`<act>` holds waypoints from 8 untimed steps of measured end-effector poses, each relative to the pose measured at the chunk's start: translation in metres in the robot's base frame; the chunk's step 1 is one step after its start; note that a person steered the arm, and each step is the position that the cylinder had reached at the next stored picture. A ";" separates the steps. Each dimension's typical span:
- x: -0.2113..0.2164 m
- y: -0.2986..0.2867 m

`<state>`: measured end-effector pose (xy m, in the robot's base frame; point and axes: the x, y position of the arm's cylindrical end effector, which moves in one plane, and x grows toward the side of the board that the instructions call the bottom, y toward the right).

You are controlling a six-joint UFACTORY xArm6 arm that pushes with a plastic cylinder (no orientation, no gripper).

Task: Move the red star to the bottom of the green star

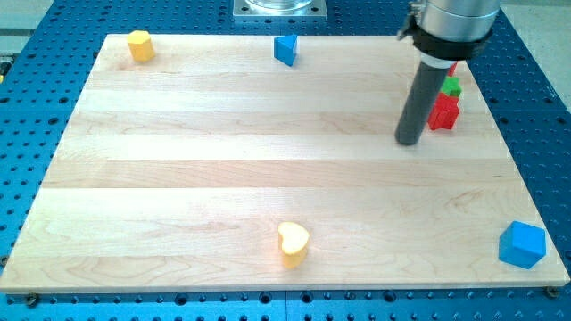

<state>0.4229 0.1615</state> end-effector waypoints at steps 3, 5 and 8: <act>-0.029 0.023; -0.029 0.031; -0.020 0.040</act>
<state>0.4028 0.2013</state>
